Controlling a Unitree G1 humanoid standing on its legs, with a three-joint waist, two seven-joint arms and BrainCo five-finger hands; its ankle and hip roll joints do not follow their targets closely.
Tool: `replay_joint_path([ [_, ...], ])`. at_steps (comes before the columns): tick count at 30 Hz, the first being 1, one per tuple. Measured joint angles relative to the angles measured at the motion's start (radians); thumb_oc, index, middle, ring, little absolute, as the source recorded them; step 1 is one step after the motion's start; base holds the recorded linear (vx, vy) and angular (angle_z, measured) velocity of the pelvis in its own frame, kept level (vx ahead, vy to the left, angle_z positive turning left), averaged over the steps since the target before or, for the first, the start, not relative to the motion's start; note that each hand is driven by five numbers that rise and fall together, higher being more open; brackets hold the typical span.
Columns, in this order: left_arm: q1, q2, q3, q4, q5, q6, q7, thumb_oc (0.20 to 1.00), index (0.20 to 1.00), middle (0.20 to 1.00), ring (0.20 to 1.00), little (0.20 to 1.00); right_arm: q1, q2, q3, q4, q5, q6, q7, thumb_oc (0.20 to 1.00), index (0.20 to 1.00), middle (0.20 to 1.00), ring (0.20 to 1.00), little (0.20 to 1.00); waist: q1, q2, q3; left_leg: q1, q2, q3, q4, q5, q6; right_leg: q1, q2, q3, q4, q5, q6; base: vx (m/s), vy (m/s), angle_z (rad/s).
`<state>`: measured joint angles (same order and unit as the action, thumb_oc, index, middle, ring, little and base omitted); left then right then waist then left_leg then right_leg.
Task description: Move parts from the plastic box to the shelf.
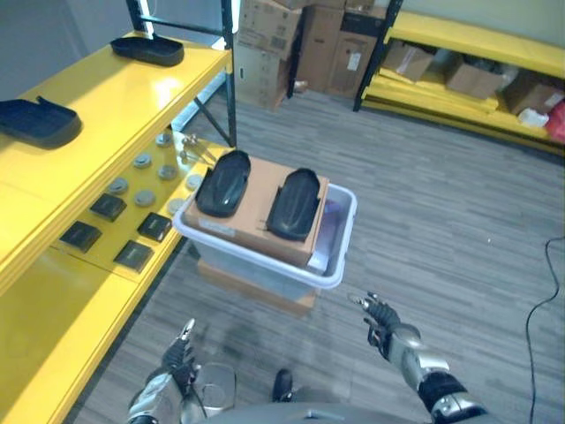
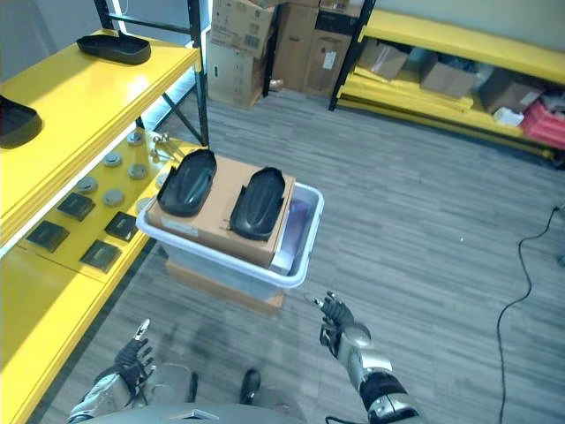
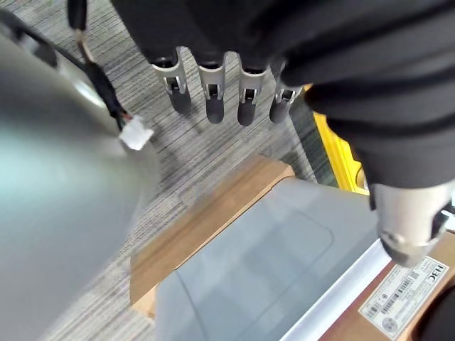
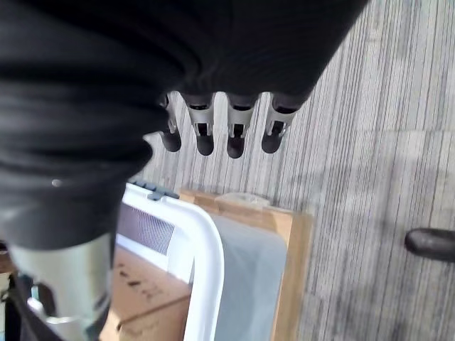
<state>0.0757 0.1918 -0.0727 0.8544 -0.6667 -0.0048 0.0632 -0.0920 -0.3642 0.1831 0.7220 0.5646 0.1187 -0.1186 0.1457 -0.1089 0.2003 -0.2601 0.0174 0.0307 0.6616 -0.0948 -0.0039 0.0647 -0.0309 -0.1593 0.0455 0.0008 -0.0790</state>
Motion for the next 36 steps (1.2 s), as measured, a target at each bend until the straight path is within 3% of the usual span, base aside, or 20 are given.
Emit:
replay_joint_path([
  [1, 0.015, 0.008, 0.002, 0.001, 0.000, 0.006, 0.001, 1.000, 1.000, 1.000, 1.000, 1.000, 0.007, 0.003, 0.001, 0.000, 0.000, 0.000, 0.000, 1.000, 1.000, 1.000, 1.000, 1.000, -0.015, 0.005, 0.003, -0.006, 0.005, 0.027, -0.118, 0.005, -0.004, 0.047, 0.001, -0.009, -0.046, 0.007, 0.011, 0.11, 0.225, -0.18],
  [2, 0.026, 0.008, 0.002, 0.004, 0.000, 0.007, 0.008, 1.000, 1.000, 1.000, 1.000, 1.000, 0.026, 0.000, 0.001, 0.000, 0.000, 0.004, -0.005, 1.000, 1.000, 1.000, 1.000, 1.000, -0.024, 0.028, -0.003, 0.000, 0.008, 0.059, -0.315, 0.045, -0.028, 0.095, 0.000, -0.021, -0.095, 0.010, 0.028, 0.12, 0.276, -0.06],
  [4, 0.018, 0.002, 0.001, 0.031, 0.001, 0.008, 0.010, 1.000, 1.000, 1.000, 1.000, 1.000, 0.037, 0.000, 0.000, -0.004, 0.001, 0.014, -0.039, 1.000, 1.000, 1.000, 1.000, 1.000, -0.040, 0.047, -0.006, 0.005, 0.010, 0.080, -0.503, 0.104, -0.056, 0.115, -0.005, -0.040, -0.121, 0.008, 0.046, 0.07, 0.243, 0.09],
  [7, 0.011, -0.005, 0.001, 0.031, 0.002, 0.011, 0.007, 1.000, 1.000, 1.000, 1.000, 1.000, 0.080, -0.002, -0.002, -0.056, 0.001, 0.016, -0.058, 1.000, 1.000, 1.000, 1.000, 1.000, -0.047, 0.083, -0.011, 0.053, 0.031, 0.108, -0.581, 0.180, -0.017, 0.143, -0.032, -0.041, -0.117, -0.021, 0.091, 0.00, 0.192, 0.03],
  [8, 0.030, -0.015, -0.002, 0.031, 0.002, 0.017, 0.009, 1.000, 1.000, 1.000, 1.000, 1.000, 0.107, -0.011, -0.002, -0.087, 0.001, 0.016, -0.067, 1.000, 1.000, 1.000, 1.000, 1.000, -0.059, 0.114, -0.018, 0.124, 0.040, 0.107, -0.597, 0.203, 0.003, 0.164, -0.033, -0.040, -0.096, -0.056, 0.128, -0.02, 0.157, -0.04],
  [9, 0.046, -0.019, -0.010, 0.034, 0.002, 0.020, 0.009, 1.000, 1.000, 1.000, 1.000, 1.000, 0.119, -0.015, -0.005, -0.092, 0.000, 0.012, -0.069, 1.000, 1.000, 1.000, 1.000, 1.000, -0.070, 0.134, -0.029, 0.173, 0.043, 0.102, -0.639, 0.244, -0.004, 0.170, -0.035, -0.040, -0.064, -0.097, 0.160, 0.00, 0.169, -0.01],
  [10, 0.033, -0.021, -0.020, 0.029, 0.004, 0.022, 0.013, 1.000, 1.000, 1.000, 1.000, 1.000, 0.119, -0.014, -0.009, -0.085, 0.003, 0.010, -0.077, 1.000, 1.000, 1.000, 1.000, 1.000, -0.075, 0.129, -0.027, 0.200, 0.007, 0.108, -0.691, 0.267, 0.024, 0.108, -0.084, -0.052, 0.027, -0.140, 0.202, 0.02, 0.152, -0.10],
  [13, -0.001, -0.004, -0.010, 0.019, 0.011, 0.019, 0.017, 1.000, 1.000, 1.000, 1.000, 1.000, 0.113, 0.003, -0.025, -0.089, 0.026, -0.008, -0.084, 1.000, 1.000, 1.000, 1.000, 1.000, -0.073, 0.114, -0.027, 0.205, -0.035, 0.107, -0.727, 0.256, 0.016, 0.074, -0.113, -0.055, 0.001, -0.120, 0.199, 0.06, 0.097, 0.09],
  [16, 0.003, 0.013, -0.006, 0.020, 0.024, 0.019, 0.019, 1.000, 1.000, 1.000, 1.000, 1.000, 0.125, 0.010, -0.060, -0.141, 0.021, -0.050, -0.126, 1.000, 1.000, 1.000, 1.000, 1.000, -0.065, 0.103, -0.029, 0.226, -0.064, 0.110, -0.739, 0.247, 0.014, 0.096, -0.138, -0.046, -0.026, -0.107, 0.222, 0.06, 0.074, -0.08],
  [18, 0.027, 0.021, -0.006, 0.006, 0.043, 0.019, 0.018, 1.000, 1.000, 1.000, 1.000, 1.000, 0.125, 0.010, -0.088, -0.222, 0.015, -0.088, -0.166, 1.000, 1.000, 1.000, 1.000, 1.000, -0.070, 0.104, -0.029, 0.242, -0.068, 0.115, -0.739, 0.244, 0.018, 0.114, -0.140, -0.043, -0.039, -0.096, 0.236, 0.03, 0.055, -0.05],
  [22, 0.107, 0.020, -0.006, -0.042, 0.043, 0.020, 0.015, 1.000, 1.000, 1.000, 1.000, 1.000, 0.118, -0.039, -0.172, -0.444, -0.023, -0.128, -0.234, 1.000, 1.000, 1.000, 1.000, 1.000, -0.074, 0.113, -0.040, 0.241, -0.056, 0.122, -0.740, 0.241, 0.020, 0.122, -0.129, -0.037, -0.069, -0.073, 0.230, 0.03, 0.068, -0.08],
  [27, 0.155, 0.017, 0.007, -0.009, 0.042, 0.020, -0.005, 1.000, 1.000, 1.000, 1.000, 1.000, 0.092, -0.123, -0.249, -0.542, -0.023, -0.132, -0.265, 1.000, 1.000, 1.000, 1.000, 1.000, -0.072, 0.115, -0.047, 0.237, -0.055, 0.128, -0.745, 0.238, 0.022, 0.122, -0.124, -0.036, -0.081, -0.067, 0.226, 0.04, 0.041, -0.02],
  [29, 0.169, 0.011, 0.027, 0.009, 0.042, 0.019, -0.007, 1.000, 1.000, 1.000, 1.000, 1.000, 0.084, -0.123, -0.258, -0.542, -0.024, -0.129, -0.264, 1.000, 1.000, 1.000, 1.000, 1.000, -0.069, 0.109, -0.050, 0.235, -0.055, 0.128, -0.745, 0.238, 0.023, 0.122, -0.124, -0.036, -0.085, -0.061, 0.235, 0.09, 0.054, 0.00],
  [31, 0.173, 0.005, 0.033, 0.025, 0.042, 0.004, -0.014, 1.000, 1.000, 1.000, 1.000, 1.000, 0.082, -0.116, -0.263, -0.537, -0.056, -0.087, -0.262, 1.000, 1.000, 1.000, 1.000, 1.000, -0.065, 0.101, -0.057, 0.235, -0.060, 0.123, -0.740, 0.241, 0.019, 0.130, -0.126, -0.041, -0.094, -0.054, 0.233, 0.12, 0.038, 0.11],
  [36, 0.176, -0.003, 0.032, 0.051, 0.063, -0.022, -0.047, 1.000, 1.000, 1.000, 1.000, 1.000, 0.069, -0.115, -0.222, -0.482, -0.100, -0.087, -0.256, 1.000, 1.000, 1.000, 1.000, 1.000, -0.031, 0.085, -0.074, 0.237, -0.067, 0.096, -0.740, 0.241, 0.020, 0.159, -0.123, -0.077, -0.107, -0.049, 0.236, 0.06, 0.035, 0.16],
])
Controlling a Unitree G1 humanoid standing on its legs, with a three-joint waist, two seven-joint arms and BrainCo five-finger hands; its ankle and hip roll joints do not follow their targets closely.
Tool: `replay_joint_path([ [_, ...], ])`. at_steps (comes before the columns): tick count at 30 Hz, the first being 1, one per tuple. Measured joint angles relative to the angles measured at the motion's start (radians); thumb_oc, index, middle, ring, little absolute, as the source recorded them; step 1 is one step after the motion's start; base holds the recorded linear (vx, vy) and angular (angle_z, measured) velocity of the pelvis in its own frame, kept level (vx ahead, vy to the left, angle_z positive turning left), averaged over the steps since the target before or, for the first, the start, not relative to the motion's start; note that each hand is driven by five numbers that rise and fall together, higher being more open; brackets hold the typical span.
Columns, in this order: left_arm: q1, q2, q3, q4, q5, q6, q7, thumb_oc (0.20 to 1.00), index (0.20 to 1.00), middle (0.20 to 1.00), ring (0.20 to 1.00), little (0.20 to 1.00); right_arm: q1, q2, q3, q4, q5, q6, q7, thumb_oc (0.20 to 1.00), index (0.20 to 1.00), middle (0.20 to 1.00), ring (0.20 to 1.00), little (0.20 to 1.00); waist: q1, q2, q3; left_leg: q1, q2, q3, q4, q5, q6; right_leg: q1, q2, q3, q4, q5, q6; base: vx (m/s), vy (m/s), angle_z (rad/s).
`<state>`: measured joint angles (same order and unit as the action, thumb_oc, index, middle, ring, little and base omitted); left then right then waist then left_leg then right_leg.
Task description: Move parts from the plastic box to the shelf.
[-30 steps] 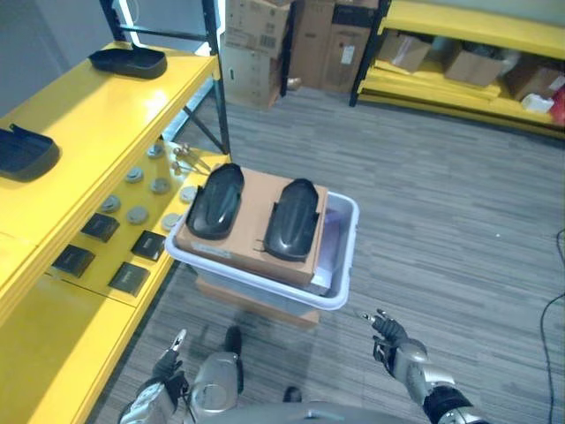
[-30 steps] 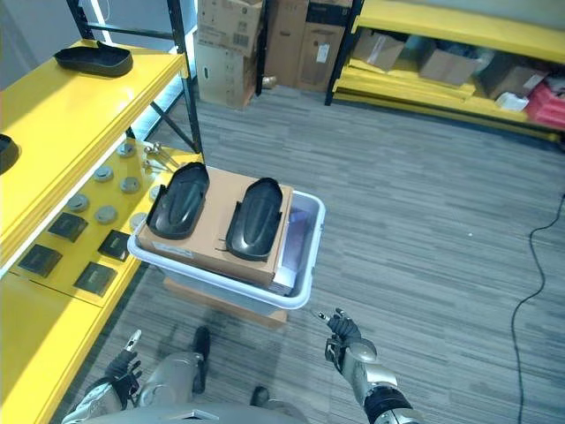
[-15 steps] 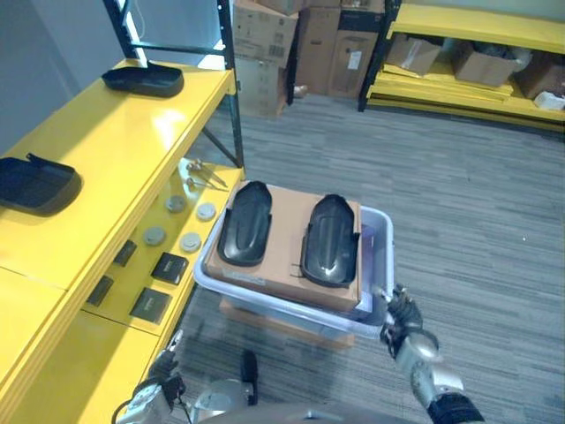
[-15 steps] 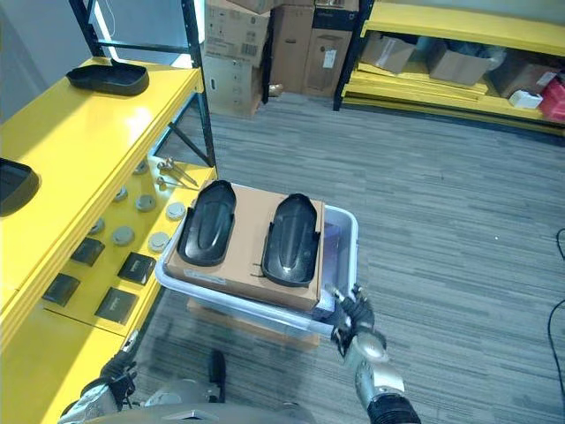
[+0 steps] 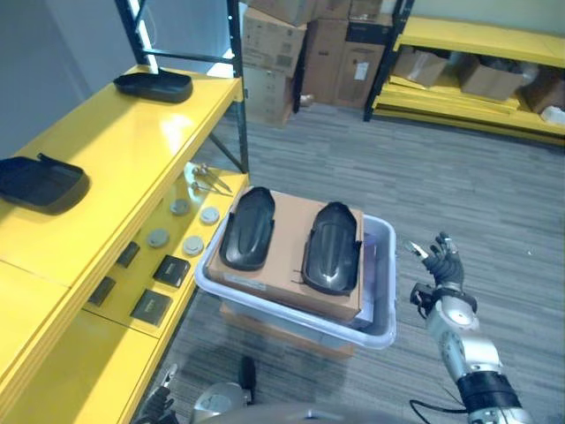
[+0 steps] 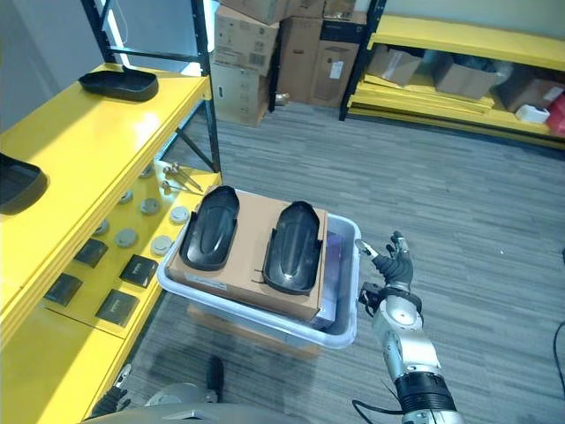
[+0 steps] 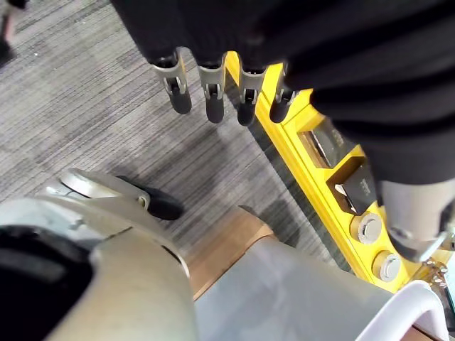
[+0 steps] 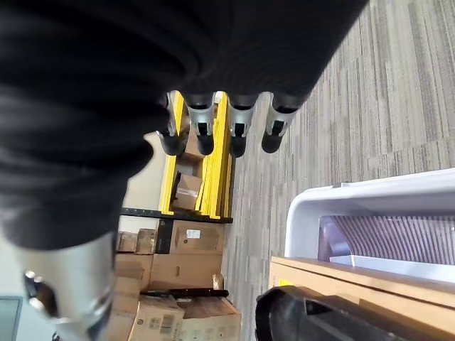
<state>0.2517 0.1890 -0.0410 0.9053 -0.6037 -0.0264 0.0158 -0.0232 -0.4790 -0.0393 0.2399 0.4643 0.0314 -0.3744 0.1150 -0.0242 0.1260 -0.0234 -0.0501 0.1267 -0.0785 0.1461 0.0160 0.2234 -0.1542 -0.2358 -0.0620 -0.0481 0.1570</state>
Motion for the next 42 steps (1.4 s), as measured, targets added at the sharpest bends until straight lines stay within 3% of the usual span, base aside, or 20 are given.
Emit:
replay_joint_path([
  [11, 0.003, 0.004, -0.013, 0.033, 0.030, -0.001, -0.045, 1.000, 1.000, 1.000, 1.000, 1.000, -0.115, -0.006, 0.027, 0.250, -0.029, -0.041, 0.001, 1.000, 1.000, 1.000, 1.000, 1.000, 0.082, 0.015, 0.006, -0.027, -0.021, -0.057, 0.000, 0.010, -0.003, -0.003, -0.007, -0.059, 0.022, -0.010, 0.010, 0.06, 0.044, 0.19],
  [19, 0.008, 0.038, -0.040, 0.051, 0.019, -0.005, -0.054, 1.000, 1.000, 1.000, 1.000, 1.000, -0.115, -0.028, -0.006, 0.334, -0.040, -0.052, -0.004, 1.000, 1.000, 1.000, 1.000, 1.000, 0.078, 0.039, 0.071, -0.045, -0.032, -0.076, 0.000, 0.010, 0.000, -0.018, -0.015, -0.081, 0.042, -0.017, 0.013, 0.02, 0.058, 0.08],
  [25, 0.003, 0.040, -0.041, 0.046, 0.018, -0.018, -0.075, 1.000, 1.000, 1.000, 1.000, 1.000, -0.115, -0.050, -0.012, 0.426, -0.078, -0.049, -0.009, 1.000, 1.000, 1.000, 1.000, 1.000, 0.087, 0.024, 0.091, -0.041, -0.032, -0.083, 0.001, 0.017, -0.005, -0.014, -0.013, -0.082, 0.041, -0.018, 0.013, 0.04, 0.015, 0.00],
  [34, -0.036, 0.108, -0.066, 0.006, 0.015, -0.017, -0.089, 1.000, 1.000, 1.000, 1.000, 1.000, -0.198, -0.108, -0.010, 0.524, -0.071, -0.048, -0.007, 1.000, 1.000, 1.000, 1.000, 1.000, 0.118, 0.032, 0.190, -0.071, -0.024, -0.127, 0.026, 0.030, -0.008, -0.017, 0.006, -0.109, 0.045, -0.022, 0.007, -0.05, -0.033, 0.12],
  [42, -0.063, 0.118, -0.078, 0.009, -0.023, -0.017, -0.092, 1.000, 1.000, 1.000, 1.000, 1.000, -0.304, -0.120, 0.030, 0.522, -0.035, -0.048, -0.004, 1.000, 1.000, 1.000, 1.000, 1.000, 0.149, 0.040, 0.227, -0.110, -0.020, -0.135, 0.024, 0.040, -0.011, -0.054, 0.013, -0.113, 0.039, -0.019, 0.004, -0.08, -0.004, 0.02],
])
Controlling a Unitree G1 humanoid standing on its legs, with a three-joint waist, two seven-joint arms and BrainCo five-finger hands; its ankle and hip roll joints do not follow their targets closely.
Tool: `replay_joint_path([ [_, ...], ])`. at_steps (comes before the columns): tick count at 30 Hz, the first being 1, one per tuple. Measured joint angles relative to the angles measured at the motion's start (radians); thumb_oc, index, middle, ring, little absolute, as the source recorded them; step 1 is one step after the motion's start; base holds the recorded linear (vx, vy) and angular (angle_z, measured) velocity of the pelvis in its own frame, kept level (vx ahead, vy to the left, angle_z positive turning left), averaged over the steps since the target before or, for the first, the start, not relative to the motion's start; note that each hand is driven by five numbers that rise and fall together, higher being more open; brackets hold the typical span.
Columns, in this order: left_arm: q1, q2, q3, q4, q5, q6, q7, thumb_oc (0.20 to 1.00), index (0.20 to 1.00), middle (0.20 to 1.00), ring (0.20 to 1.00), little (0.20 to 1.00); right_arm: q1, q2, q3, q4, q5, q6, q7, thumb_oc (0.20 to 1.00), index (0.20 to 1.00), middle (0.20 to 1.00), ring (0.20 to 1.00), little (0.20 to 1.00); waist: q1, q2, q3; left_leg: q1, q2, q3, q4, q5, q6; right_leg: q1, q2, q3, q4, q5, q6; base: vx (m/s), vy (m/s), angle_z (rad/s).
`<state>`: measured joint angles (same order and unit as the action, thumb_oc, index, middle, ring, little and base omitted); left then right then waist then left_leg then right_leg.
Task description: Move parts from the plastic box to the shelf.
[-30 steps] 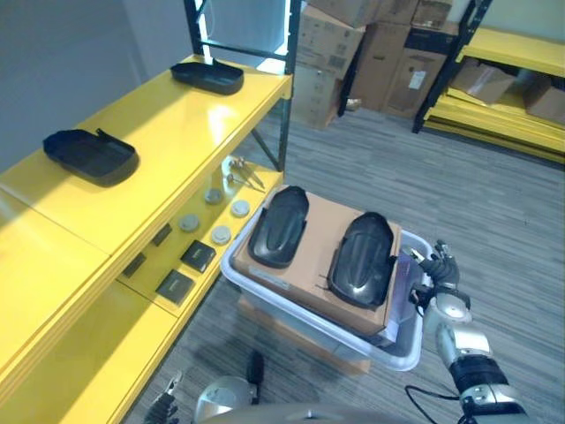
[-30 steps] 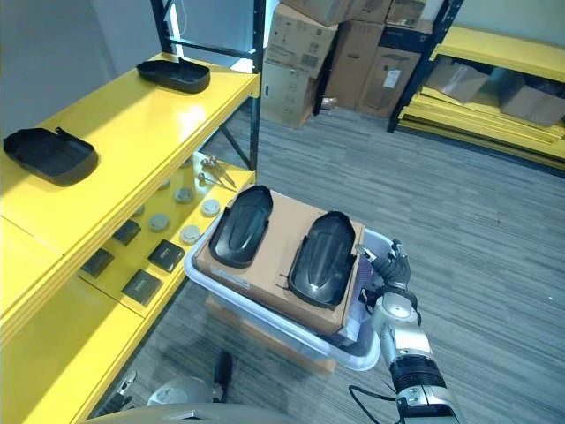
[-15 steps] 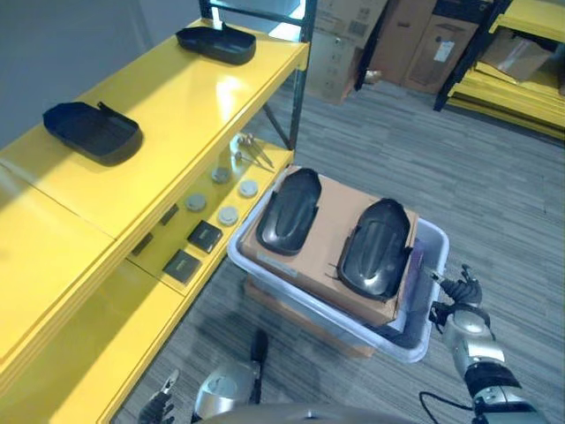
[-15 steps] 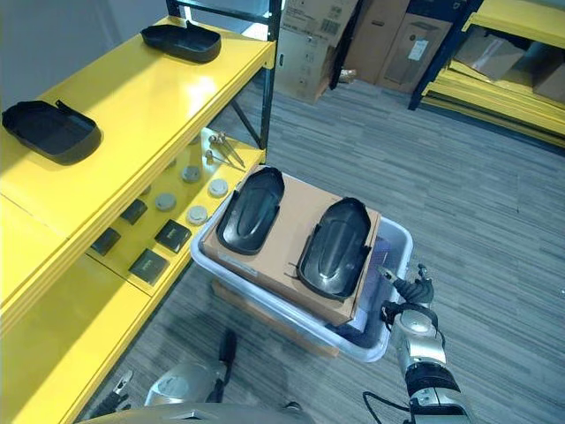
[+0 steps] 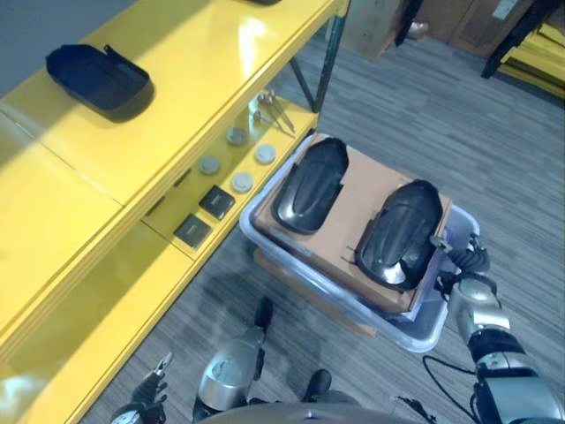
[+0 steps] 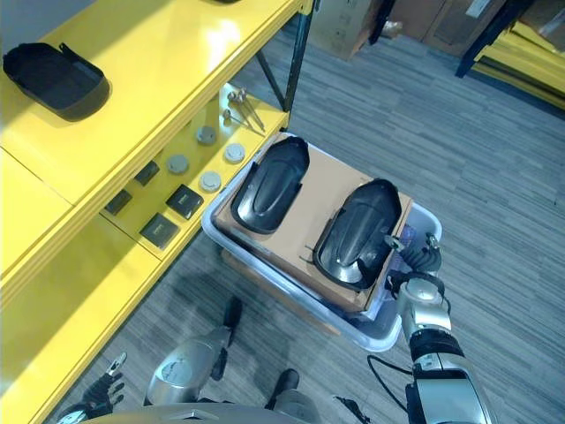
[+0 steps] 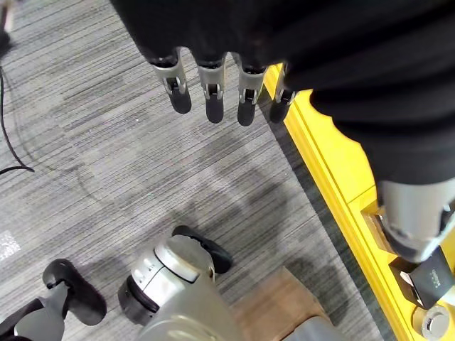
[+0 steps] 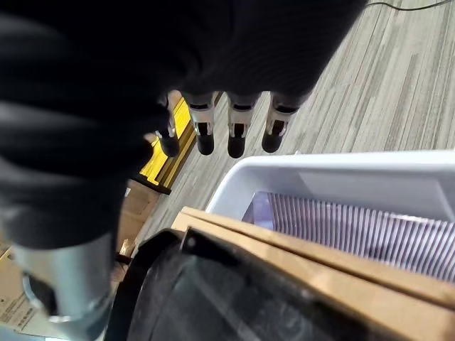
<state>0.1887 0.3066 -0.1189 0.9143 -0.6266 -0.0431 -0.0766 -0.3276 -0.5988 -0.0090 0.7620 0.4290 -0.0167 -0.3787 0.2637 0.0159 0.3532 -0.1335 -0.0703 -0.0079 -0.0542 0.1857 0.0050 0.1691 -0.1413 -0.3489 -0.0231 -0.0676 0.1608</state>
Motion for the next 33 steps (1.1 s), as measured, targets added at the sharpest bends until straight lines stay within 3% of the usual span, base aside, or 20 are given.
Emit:
replay_joint_path([
  [10, -0.034, -0.003, -0.008, -0.001, -0.024, -0.007, -0.003, 1.000, 1.000, 1.000, 1.000, 1.000, 0.001, 0.011, 0.045, 0.010, 0.017, 0.064, 0.003, 1.000, 1.000, 1.000, 1.000, 1.000, 0.004, 0.003, 0.005, -0.038, -0.001, -0.016, -0.001, 0.003, 0.000, -0.030, 0.006, -0.019, 0.001, -0.003, -0.002, -0.06, 0.021, 0.04],
  [24, -0.146, 0.011, -0.067, -0.050, -0.116, -0.024, -0.022, 1.000, 1.000, 1.000, 1.000, 1.000, -0.145, 0.002, 0.070, 0.130, 0.057, 0.039, 0.008, 1.000, 1.000, 1.000, 1.000, 1.000, 0.002, 0.023, 0.095, -0.132, 0.016, -0.019, 0.020, 0.019, -0.002, -0.144, 0.008, -0.015, 0.056, -0.022, -0.008, -0.09, 0.003, -0.01],
  [25, -0.150, 0.014, -0.079, -0.055, -0.117, -0.023, -0.021, 1.000, 1.000, 1.000, 1.000, 1.000, -0.151, 0.002, 0.071, 0.130, 0.062, 0.037, 0.007, 0.561, 0.561, 0.561, 0.561, 0.561, 0.002, 0.023, 0.097, -0.135, 0.016, -0.019, 0.020, 0.019, -0.002, -0.150, 0.008, -0.015, 0.062, -0.025, -0.010, -0.05, -0.018, 0.00],
  [26, -0.150, 0.015, -0.081, -0.061, -0.117, -0.023, -0.020, 1.000, 1.000, 1.000, 1.000, 1.000, -0.150, 0.001, 0.073, 0.129, 0.072, 0.032, 0.008, 0.200, 0.200, 0.200, 0.200, 0.200, 0.002, 0.023, 0.097, -0.138, 0.016, -0.019, 0.021, 0.019, -0.002, -0.156, 0.008, -0.015, 0.070, -0.027, -0.009, -0.04, -0.013, -0.01],
  [33, -0.166, 0.019, -0.080, -0.128, -0.138, -0.026, -0.041, 1.000, 1.000, 1.000, 1.000, 1.000, -0.148, -0.016, 0.082, 0.117, 0.077, 0.025, -0.002, 0.200, 0.200, 0.200, 0.200, 0.200, -0.017, 0.023, 0.097, -0.141, 0.025, -0.013, 0.032, 0.018, -0.003, -0.169, 0.008, 0.005, 0.093, -0.032, -0.014, -0.03, -0.023, -0.04],
])
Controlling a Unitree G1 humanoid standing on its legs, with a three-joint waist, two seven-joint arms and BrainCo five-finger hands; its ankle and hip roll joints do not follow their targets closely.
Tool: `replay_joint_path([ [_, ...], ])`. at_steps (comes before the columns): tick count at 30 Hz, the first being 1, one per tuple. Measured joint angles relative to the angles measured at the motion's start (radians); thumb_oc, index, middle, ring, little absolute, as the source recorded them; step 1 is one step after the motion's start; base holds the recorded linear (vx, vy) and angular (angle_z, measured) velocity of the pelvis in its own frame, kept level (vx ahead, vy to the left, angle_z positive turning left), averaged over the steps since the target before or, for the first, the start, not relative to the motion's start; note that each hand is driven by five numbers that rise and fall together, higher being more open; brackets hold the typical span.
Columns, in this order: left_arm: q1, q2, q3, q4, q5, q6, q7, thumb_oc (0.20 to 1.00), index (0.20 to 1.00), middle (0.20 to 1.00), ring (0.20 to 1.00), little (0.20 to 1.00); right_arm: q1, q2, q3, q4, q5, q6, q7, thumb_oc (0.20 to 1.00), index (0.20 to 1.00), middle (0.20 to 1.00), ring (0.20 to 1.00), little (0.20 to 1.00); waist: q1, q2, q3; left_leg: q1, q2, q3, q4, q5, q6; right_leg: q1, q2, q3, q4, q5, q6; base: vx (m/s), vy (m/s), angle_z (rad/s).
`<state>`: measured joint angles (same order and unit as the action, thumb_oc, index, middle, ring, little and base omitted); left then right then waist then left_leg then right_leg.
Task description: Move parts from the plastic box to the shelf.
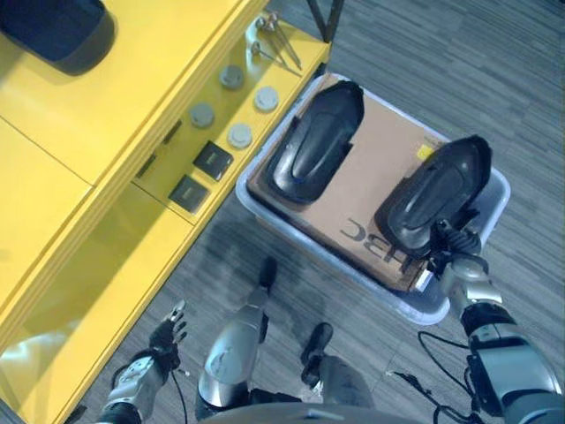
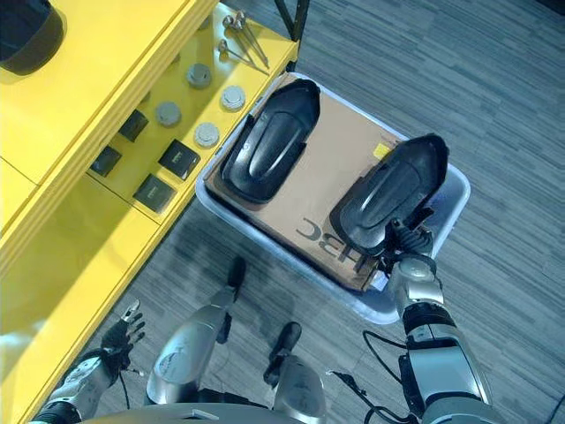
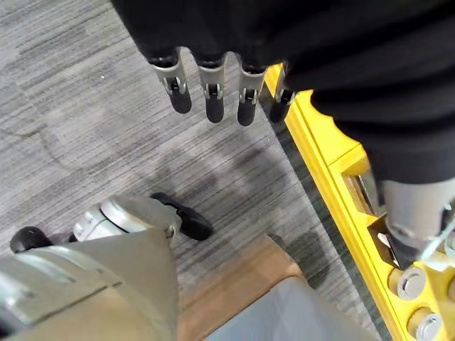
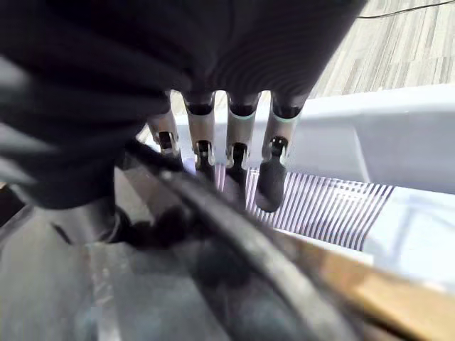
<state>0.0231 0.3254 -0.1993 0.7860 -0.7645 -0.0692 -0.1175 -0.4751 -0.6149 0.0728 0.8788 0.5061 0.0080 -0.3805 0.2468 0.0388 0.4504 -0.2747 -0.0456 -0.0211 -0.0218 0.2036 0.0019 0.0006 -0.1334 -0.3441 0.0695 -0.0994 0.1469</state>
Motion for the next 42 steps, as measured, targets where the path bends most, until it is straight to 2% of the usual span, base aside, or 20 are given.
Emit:
replay_joint_path([
  [4, 0.011, 0.034, -0.014, -0.199, -0.019, -0.009, -0.030, 1.000, 1.000, 1.000, 1.000, 1.000, 0.060, 0.006, 0.000, -0.013, 0.001, 0.011, 0.001, 0.200, 0.200, 0.200, 0.200, 0.200, 0.007, -0.004, -0.017, 0.091, -0.006, 0.006, -0.001, -0.021, -0.005, 0.109, -0.002, 0.000, -0.040, 0.008, 0.000, 0.10, -0.024, -0.01],
  [6, 0.025, 0.060, -0.014, -0.293, -0.019, -0.003, -0.046, 1.000, 1.000, 1.000, 1.000, 1.000, 0.130, 0.008, -0.007, -0.119, -0.005, 0.012, -0.001, 0.200, 0.200, 0.200, 0.200, 0.200, 0.006, -0.007, -0.051, 0.110, -0.006, 0.019, -0.001, -0.029, 0.000, 0.139, 0.000, 0.002, -0.056, 0.013, -0.002, 0.07, -0.002, -0.08],
  [8, 0.030, 0.072, -0.014, -0.375, -0.020, 0.014, -0.072, 1.000, 1.000, 1.000, 1.000, 1.000, 0.192, 0.023, -0.005, -0.202, -0.028, 0.009, -0.001, 0.200, 0.200, 0.200, 0.200, 0.200, -0.009, -0.009, -0.125, 0.122, -0.009, 0.022, -0.019, -0.030, 0.000, 0.140, -0.001, 0.006, -0.063, 0.012, -0.001, 0.07, -0.001, -0.09],
  [10, 0.051, 0.090, -0.014, -0.517, -0.021, 0.028, -0.092, 1.000, 1.000, 1.000, 1.000, 1.000, 0.242, 0.026, -0.005, -0.276, -0.044, 0.009, -0.002, 0.200, 0.200, 0.200, 0.200, 0.200, -0.015, -0.010, -0.148, 0.147, -0.010, 0.025, -0.031, -0.017, 0.018, 0.162, -0.002, 0.007, -0.062, 0.012, -0.001, 0.07, -0.009, -0.03],
  [15, 0.025, 0.087, -0.009, -0.624, -0.067, 0.057, -0.114, 1.000, 1.000, 1.000, 1.000, 1.000, 0.286, 0.051, -0.004, -0.316, -0.113, 0.009, -0.003, 0.200, 0.200, 0.200, 0.200, 0.200, -0.040, -0.024, -0.219, 0.196, -0.003, 0.051, -0.055, -0.028, 0.008, 0.189, -0.002, 0.034, -0.065, 0.008, -0.001, 0.06, -0.015, -0.14],
  [18, -0.005, 0.077, -0.013, -0.669, -0.111, 0.113, -0.112, 1.000, 1.000, 1.000, 1.000, 1.000, 0.290, 0.058, 0.006, -0.365, -0.119, 0.011, 0.000, 0.200, 0.200, 0.200, 0.200, 0.200, -0.069, -0.031, -0.240, 0.223, 0.000, 0.059, -0.056, -0.033, 0.008, 0.209, -0.001, 0.044, -0.069, 0.010, -0.003, 0.02, -0.021, -0.12],
  [20, -0.040, 0.061, -0.035, -0.656, -0.127, 0.147, -0.106, 1.000, 1.000, 1.000, 1.000, 1.000, 0.289, 0.058, 0.026, -0.390, -0.119, 0.011, 0.001, 0.200, 0.200, 0.200, 0.200, 0.200, -0.076, -0.035, -0.265, 0.226, 0.006, 0.073, -0.056, -0.035, 0.012, 0.208, 0.000, 0.059, -0.075, 0.015, -0.008, 0.03, -0.010, -0.17],
  [23, -0.157, 0.050, -0.131, -0.608, -0.124, 0.194, -0.053, 1.000, 1.000, 1.000, 1.000, 1.000, 0.252, 0.065, 0.126, -0.445, -0.119, 0.014, 0.008, 0.200, 0.200, 0.200, 0.200, 0.200, -0.116, -0.042, -0.297, 0.248, 0.013, 0.102, -0.056, -0.040, 0.013, 0.212, 0.000, 0.090, -0.073, 0.019, -0.011, 0.03, 0.010, -0.29],
  [26, -0.265, 0.021, -0.166, -0.520, -0.123, 0.246, 0.025, 1.000, 1.000, 1.000, 1.000, 1.000, 0.211, 0.101, 0.184, -0.493, -0.119, 0.034, 0.010, 0.200, 0.200, 0.200, 0.200, 0.200, -0.175, -0.040, -0.321, 0.270, 0.018, 0.133, -0.056, -0.042, 0.009, 0.223, -0.001, 0.125, -0.080, 0.030, -0.007, 0.02, 0.019, -0.33],
  [32, -0.380, -0.055, -0.220, -0.477, -0.098, 0.271, 0.075, 1.000, 1.000, 1.000, 1.000, 1.000, 0.151, 0.124, 0.211, -0.499, -0.118, 0.078, 0.012, 0.200, 0.200, 0.200, 0.200, 0.200, -0.225, -0.019, -0.339, 0.278, 0.027, 0.164, -0.057, -0.045, 0.009, 0.213, -0.002, 0.160, -0.092, 0.038, -0.007, 0.00, 0.009, -0.19],
  [36, -0.486, -0.117, -0.261, -0.477, -0.099, 0.280, 0.119, 1.000, 1.000, 1.000, 1.000, 1.000, 0.087, 0.154, 0.285, -0.484, -0.118, 0.088, 0.034, 0.200, 0.200, 0.200, 0.200, 0.200, -0.249, -0.013, -0.343, 0.283, 0.032, 0.180, -0.057, -0.045, 0.009, 0.210, 0.000, 0.172, -0.090, 0.043, -0.009, 0.01, 0.004, -0.12],
  [42, -0.512, -0.119, -0.277, -0.473, -0.101, 0.291, 0.138, 1.000, 1.000, 1.000, 1.000, 1.000, 0.070, 0.176, 0.294, -0.466, -0.115, 0.110, 0.038, 0.200, 0.200, 0.200, 0.200, 0.200, -0.258, -0.013, -0.344, 0.291, 0.035, 0.190, -0.056, -0.047, 0.011, 0.212, 0.000, 0.179, -0.089, 0.044, -0.010, 0.01, 0.008, -0.06],
])
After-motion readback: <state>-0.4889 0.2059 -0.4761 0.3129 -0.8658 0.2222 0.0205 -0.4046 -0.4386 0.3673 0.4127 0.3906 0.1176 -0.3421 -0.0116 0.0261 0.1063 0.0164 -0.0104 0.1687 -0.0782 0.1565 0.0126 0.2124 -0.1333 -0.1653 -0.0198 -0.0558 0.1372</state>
